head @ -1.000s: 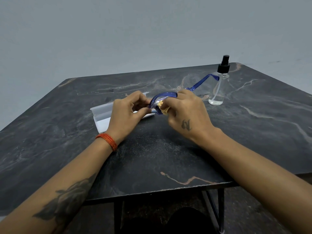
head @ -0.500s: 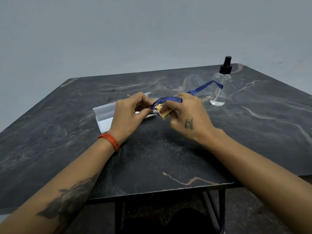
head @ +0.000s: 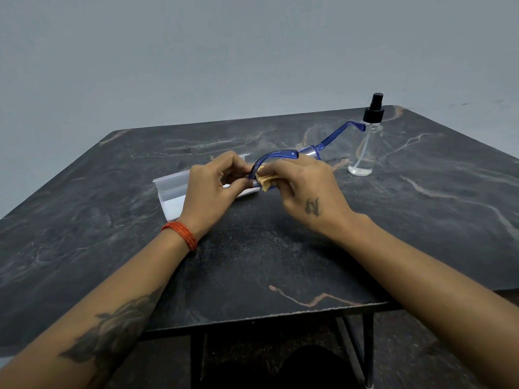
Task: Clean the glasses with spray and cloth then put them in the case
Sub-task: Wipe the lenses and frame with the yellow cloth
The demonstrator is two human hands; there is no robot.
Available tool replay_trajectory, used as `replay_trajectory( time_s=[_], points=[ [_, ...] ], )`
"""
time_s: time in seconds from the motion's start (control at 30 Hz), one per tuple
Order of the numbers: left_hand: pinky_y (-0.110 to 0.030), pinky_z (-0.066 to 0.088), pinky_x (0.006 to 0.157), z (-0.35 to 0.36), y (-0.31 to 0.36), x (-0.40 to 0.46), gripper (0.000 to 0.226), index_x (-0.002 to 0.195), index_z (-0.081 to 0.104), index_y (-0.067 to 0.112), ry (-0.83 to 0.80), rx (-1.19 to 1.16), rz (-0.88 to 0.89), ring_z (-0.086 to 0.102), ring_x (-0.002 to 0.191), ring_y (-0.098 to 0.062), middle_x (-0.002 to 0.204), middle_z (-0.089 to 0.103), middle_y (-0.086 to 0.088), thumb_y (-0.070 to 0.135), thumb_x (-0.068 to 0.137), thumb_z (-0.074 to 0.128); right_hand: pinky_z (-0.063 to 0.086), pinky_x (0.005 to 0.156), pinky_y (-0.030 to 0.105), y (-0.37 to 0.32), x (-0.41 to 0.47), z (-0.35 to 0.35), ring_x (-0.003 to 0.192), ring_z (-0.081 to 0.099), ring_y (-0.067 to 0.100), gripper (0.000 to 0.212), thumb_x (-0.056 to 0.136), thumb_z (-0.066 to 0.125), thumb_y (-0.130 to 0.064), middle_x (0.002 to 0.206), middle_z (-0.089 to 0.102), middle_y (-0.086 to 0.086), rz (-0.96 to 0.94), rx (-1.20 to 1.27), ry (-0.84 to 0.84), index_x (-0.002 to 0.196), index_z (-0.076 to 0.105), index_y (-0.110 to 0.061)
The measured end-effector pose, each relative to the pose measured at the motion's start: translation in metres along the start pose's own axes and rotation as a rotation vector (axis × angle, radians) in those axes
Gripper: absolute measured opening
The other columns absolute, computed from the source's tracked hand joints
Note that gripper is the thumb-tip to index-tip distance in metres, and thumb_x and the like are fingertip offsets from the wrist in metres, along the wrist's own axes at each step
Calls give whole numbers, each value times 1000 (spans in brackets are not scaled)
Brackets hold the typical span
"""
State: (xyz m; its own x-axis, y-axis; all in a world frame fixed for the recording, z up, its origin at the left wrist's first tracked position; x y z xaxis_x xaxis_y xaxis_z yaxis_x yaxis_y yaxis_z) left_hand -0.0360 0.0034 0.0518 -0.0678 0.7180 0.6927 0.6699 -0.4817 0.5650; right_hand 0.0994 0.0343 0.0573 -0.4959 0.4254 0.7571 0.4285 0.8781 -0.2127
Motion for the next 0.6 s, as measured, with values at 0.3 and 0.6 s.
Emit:
replay_trajectory(
  time_s=[0.3,0.6],
  points=[
    [-8,48,69,3,-1,0,26,76,58,18,-16,1,5,60,69,9,76,61,18,-3,71,72,39,49,22,-3,-1,-11,55,50,22,17,71,56,-11,54,59,1,21,-175,74,61,69,-8],
    [-6,46,69,1,0,0,20,77,59,11,3,-32,-11,60,70,10,76,61,16,-4,72,71,40,60,20,-3,-1,-8,64,59,25,28,61,68,10,72,67,4,6,-85,86,82,72,-8]
  ],
)
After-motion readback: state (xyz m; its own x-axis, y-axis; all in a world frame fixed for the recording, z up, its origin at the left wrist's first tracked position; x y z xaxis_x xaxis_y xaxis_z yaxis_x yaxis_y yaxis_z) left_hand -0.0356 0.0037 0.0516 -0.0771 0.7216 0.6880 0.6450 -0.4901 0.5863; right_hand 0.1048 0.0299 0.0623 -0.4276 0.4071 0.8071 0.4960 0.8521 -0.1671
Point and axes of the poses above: each hand's wrist, its own x-axis towards the middle knuckle, its own z-axis out of the palm, y = z × x, the point moved 6 cm from there along x, towards the middle knuckle
